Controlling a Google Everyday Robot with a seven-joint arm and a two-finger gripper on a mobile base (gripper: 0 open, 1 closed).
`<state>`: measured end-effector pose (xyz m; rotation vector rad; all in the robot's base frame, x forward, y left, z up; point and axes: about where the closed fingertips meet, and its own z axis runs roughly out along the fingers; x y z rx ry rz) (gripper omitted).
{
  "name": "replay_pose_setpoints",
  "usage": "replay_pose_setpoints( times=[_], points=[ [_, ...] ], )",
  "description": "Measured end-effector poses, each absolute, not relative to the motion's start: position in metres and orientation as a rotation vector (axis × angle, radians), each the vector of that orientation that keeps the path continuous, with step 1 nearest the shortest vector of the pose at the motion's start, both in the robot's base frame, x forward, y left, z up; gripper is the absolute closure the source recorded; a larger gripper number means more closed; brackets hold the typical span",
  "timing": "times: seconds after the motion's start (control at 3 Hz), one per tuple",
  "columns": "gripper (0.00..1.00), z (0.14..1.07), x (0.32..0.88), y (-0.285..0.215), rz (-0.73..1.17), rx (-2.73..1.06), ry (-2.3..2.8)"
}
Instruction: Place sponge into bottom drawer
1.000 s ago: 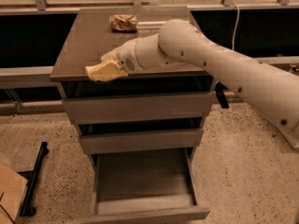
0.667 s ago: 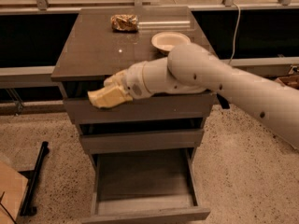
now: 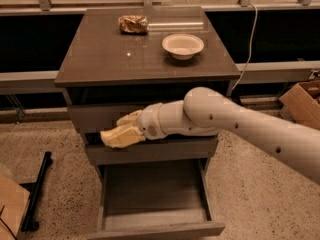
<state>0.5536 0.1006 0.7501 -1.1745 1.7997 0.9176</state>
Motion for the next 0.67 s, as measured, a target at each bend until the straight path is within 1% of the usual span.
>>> replay_pose_setpoints(
  times=[0.67],
  points=[
    [1.0,0.614,0.57,0.086,1.062,-1.061,1.853]
  ],
)
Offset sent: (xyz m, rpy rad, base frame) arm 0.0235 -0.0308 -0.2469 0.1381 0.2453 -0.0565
